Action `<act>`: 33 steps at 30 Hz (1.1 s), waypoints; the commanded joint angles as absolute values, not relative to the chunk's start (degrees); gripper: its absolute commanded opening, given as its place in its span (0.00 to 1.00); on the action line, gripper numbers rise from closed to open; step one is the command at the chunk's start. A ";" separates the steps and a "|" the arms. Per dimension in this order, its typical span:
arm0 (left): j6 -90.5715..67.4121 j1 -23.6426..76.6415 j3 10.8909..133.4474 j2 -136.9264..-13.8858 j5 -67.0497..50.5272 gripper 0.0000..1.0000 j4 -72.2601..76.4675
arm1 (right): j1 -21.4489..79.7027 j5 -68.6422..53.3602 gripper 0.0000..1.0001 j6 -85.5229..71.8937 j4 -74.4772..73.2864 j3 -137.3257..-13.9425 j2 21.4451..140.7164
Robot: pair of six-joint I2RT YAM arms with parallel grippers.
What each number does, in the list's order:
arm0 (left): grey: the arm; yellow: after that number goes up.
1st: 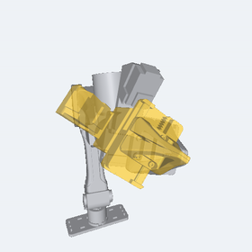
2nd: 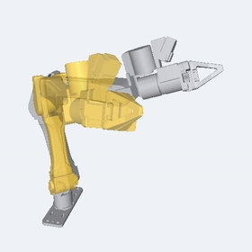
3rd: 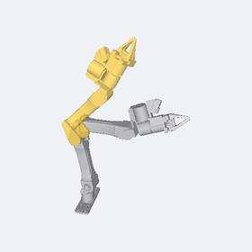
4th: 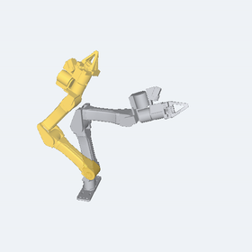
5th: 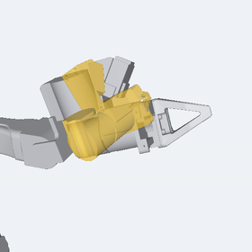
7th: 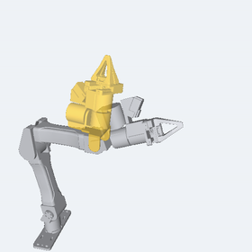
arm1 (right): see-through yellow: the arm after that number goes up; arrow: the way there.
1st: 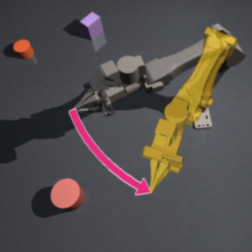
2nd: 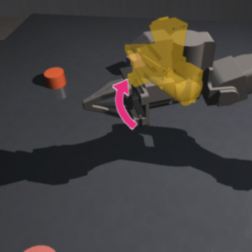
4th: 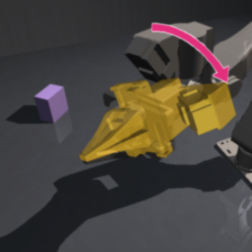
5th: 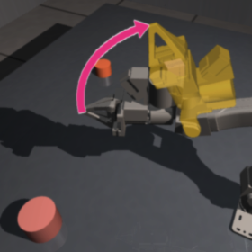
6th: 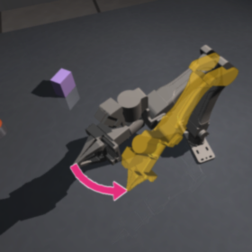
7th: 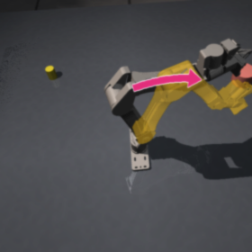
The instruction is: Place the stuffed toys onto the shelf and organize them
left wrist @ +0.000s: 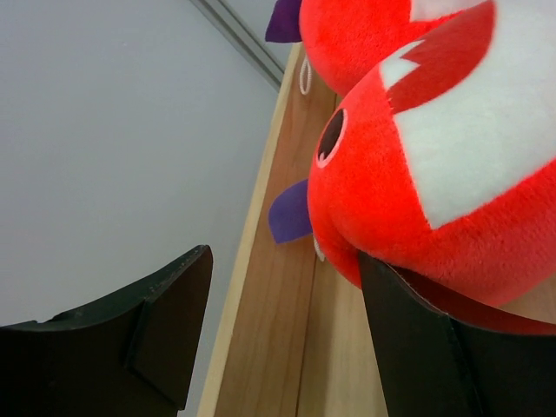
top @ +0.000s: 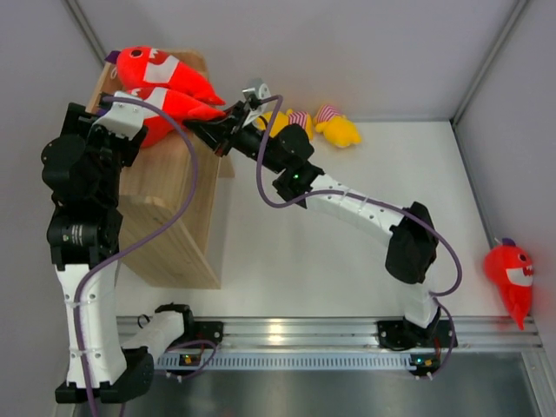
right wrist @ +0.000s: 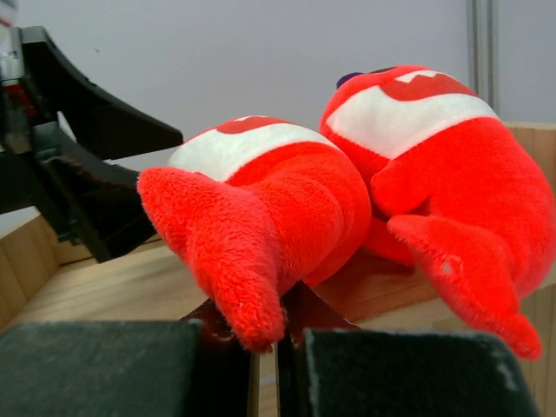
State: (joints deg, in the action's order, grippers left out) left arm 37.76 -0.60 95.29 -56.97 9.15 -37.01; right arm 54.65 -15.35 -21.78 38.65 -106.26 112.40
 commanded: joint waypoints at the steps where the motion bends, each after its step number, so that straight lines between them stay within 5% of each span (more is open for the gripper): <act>1: 40.69 -0.53 92.12 -59.94 13.97 0.75 -29.46 | 55.81 -15.65 0.00 -19.51 47.90 -104.68 109.51; 11: 39.73 -1.14 88.95 -57.85 13.45 0.80 -26.10 | 55.90 -17.14 0.00 -19.08 38.59 -115.49 117.42; 23: 33.40 -1.05 96.67 -50.27 0.89 0.95 -47.36 | 55.11 -17.93 0.01 -21.09 32.43 -118.13 119.54; 25: 32.17 -0.97 98.08 -49.84 0.27 0.95 -48.95 | 54.76 -18.37 0.11 -21.44 32.17 -116.81 118.31; 33: 29.09 -0.88 99.40 -50.36 0.26 0.95 -49.31 | 53.79 -19.86 0.96 -17.94 25.24 -113.56 112.77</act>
State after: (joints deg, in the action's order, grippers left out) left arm 31.51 -1.08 97.21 -50.54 1.72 -47.90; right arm 54.08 -18.04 -20.05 30.85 -114.02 117.14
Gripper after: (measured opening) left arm 0.952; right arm 0.904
